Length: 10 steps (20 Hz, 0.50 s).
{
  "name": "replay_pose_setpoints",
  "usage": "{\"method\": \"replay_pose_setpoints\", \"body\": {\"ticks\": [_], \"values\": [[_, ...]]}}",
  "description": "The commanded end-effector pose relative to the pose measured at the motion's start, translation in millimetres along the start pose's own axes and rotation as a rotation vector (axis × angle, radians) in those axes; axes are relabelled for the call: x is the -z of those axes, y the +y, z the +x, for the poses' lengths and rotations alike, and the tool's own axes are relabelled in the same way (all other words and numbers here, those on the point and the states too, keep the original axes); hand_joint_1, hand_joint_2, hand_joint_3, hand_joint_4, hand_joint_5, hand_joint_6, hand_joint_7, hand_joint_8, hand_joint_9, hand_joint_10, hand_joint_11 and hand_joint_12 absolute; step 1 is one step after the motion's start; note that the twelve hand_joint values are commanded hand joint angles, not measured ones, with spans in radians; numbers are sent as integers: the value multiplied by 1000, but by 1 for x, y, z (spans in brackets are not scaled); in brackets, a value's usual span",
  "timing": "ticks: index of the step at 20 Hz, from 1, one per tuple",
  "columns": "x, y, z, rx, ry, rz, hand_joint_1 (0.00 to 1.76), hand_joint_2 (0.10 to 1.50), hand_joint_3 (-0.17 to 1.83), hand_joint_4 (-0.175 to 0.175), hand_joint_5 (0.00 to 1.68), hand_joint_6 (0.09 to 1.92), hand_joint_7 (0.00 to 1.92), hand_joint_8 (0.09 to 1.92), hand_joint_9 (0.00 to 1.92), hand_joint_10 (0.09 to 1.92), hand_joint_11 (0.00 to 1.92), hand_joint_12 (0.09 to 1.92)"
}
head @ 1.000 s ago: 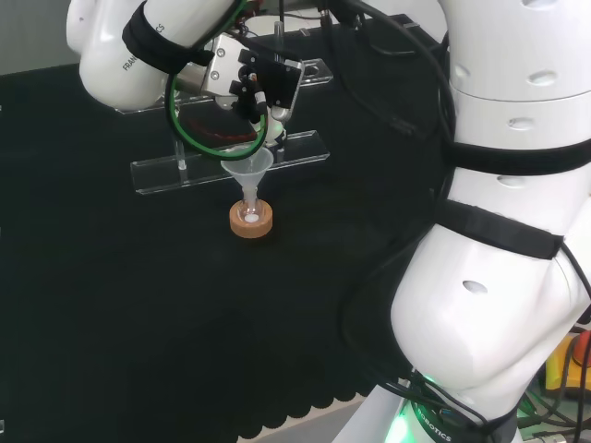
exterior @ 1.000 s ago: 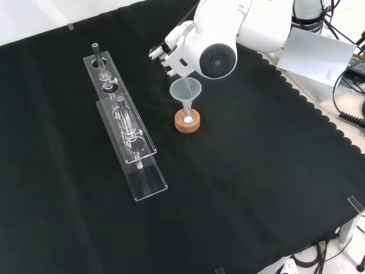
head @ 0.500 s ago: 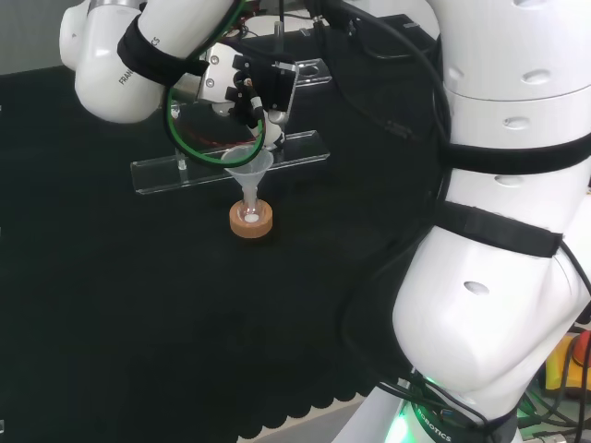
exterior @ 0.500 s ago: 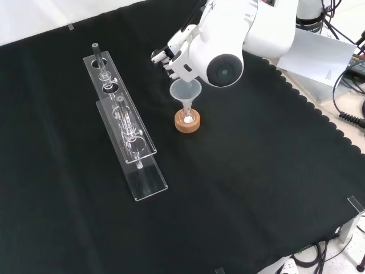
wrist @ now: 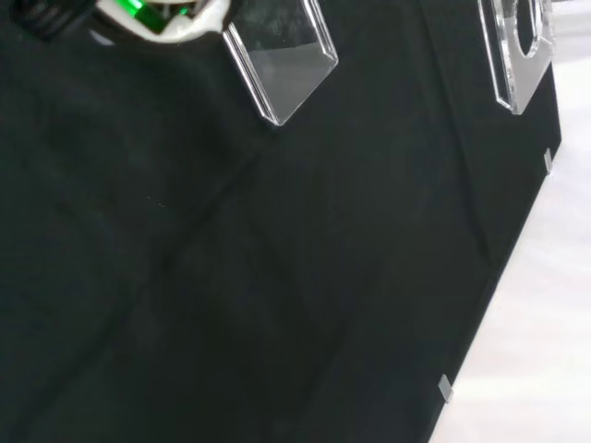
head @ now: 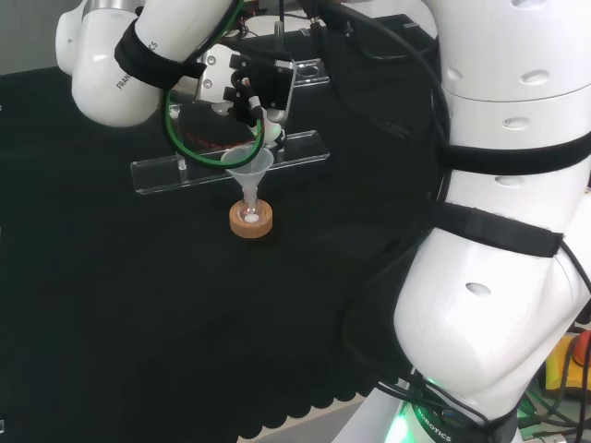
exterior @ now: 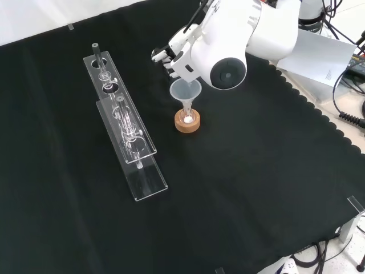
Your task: Pour all the NaCl from the weighing funnel into the round-bottom flask.
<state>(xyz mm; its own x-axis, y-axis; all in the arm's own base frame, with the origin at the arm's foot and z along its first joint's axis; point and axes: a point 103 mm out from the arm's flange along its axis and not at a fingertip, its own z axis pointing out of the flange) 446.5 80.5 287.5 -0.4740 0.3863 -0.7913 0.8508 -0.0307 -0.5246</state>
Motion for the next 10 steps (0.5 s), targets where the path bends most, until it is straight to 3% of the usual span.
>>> {"method": "replay_pose_setpoints", "body": {"ticks": [1,10], "values": [[3,0,-1,-6,-13,0,1066,719,729,175,1066,1058,906,764,1027,516,605,1195],[8,1,-1,-18,-41,-3,1066,717,731,175,1068,1056,905,765,1026,515,606,1193]]}}
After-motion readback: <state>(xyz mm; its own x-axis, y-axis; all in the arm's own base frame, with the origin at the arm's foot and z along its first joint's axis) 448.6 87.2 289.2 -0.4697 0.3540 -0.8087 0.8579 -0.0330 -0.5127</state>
